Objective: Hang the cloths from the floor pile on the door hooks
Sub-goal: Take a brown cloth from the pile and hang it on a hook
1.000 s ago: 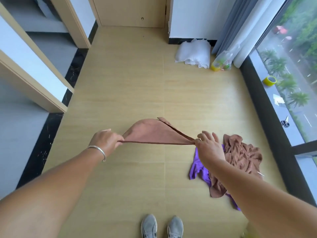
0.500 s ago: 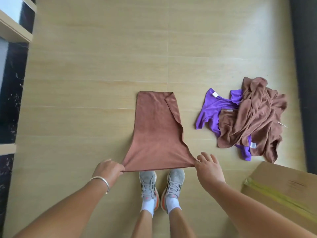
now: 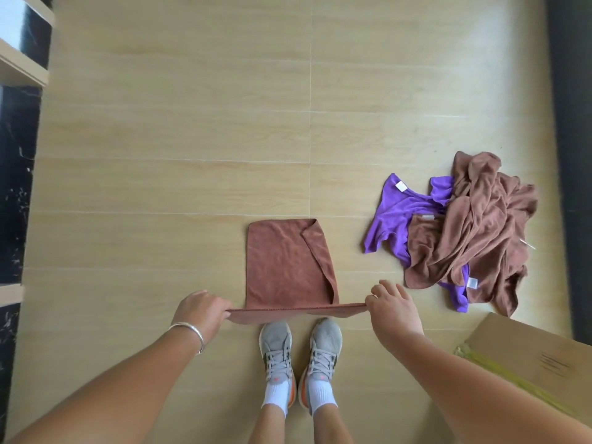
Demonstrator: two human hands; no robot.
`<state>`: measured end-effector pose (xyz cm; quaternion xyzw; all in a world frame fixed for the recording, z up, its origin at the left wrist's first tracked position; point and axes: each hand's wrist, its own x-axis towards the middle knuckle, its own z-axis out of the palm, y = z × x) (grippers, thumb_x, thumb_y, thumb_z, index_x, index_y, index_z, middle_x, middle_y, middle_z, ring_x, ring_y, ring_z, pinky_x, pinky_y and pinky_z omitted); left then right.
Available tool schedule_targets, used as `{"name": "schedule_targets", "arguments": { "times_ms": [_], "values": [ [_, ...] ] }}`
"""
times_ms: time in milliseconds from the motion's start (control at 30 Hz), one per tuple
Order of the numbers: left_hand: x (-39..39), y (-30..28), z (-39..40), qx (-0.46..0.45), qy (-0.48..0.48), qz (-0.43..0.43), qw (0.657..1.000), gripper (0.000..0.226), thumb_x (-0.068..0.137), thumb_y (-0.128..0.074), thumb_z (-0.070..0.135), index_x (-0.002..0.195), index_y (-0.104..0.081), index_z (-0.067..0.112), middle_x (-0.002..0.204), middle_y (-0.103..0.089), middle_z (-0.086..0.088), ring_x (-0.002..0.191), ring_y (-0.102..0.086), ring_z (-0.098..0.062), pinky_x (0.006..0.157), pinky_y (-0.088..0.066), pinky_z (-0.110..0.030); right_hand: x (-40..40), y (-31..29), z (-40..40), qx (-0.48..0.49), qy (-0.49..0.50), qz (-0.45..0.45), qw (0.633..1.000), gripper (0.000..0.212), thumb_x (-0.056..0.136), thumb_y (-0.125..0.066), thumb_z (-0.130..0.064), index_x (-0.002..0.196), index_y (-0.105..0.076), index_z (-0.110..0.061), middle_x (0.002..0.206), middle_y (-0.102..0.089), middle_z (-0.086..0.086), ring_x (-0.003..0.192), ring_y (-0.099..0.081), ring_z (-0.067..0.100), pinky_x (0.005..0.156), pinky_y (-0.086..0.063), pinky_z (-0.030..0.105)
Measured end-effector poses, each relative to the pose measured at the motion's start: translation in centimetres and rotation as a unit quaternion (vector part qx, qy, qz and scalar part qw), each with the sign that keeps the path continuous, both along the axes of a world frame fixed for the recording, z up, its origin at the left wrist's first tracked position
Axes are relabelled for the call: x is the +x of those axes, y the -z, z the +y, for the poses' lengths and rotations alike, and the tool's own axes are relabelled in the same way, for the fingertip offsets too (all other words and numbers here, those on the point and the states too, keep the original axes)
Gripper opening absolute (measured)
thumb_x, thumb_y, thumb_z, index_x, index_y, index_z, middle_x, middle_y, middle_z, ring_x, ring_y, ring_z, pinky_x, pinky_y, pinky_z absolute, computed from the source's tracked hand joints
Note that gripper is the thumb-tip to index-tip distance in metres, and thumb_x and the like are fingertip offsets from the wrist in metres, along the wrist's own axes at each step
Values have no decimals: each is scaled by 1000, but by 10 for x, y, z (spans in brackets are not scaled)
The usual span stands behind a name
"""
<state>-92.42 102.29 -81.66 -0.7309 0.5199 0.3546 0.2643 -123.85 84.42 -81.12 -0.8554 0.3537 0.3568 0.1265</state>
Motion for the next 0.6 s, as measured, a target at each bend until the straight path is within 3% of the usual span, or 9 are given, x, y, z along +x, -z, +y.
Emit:
{"name": "schedule_targets", "arguments": {
  "times_ms": [100, 267, 433, 600],
  "values": [
    [25, -19, -44, -31, 3, -14, 999, 27, 99, -41, 38, 111, -65, 35, 105, -69, 7, 108, -59, -18, 98, -37, -24, 24, -24, -40, -31, 1, -10, 999, 33, 92, -37, -17, 115, -60, -24, 121, -51, -4, 130, -34, 21, 109, -23, 34],
    [68, -66, -115, -87, 6, -55, 995, 28, 100, -40, 37, 114, -64, 33, 109, -69, 6, 115, -56, -16, 102, -31, -21, 66, -76, -109, -93, -1, -32, 995, 30, 91, -43, -17, 113, -61, -26, 117, -51, -5, 122, -37, 21, 108, -24, 34],
    [110, -124, -177, -153, -6, -85, 985, 27, 100, -41, 36, 112, -65, 34, 108, -69, 7, 115, -56, -16, 97, -33, -21, 110, -137, -178, -145, -4, -64, 987, 31, 87, -46, -13, 111, -61, -24, 118, -51, -4, 125, -34, 20, 109, -22, 34],
    [154, -190, -239, -217, -16, -128, 968, 24, 98, -45, 39, 107, -67, 36, 105, -70, 7, 110, -58, -19, 77, -36, -25, 157, -209, -239, -194, 0, -104, 975, 32, 88, -45, -11, 112, -62, -22, 120, -52, -3, 130, -32, 19, 111, -20, 34]
  ]
}}
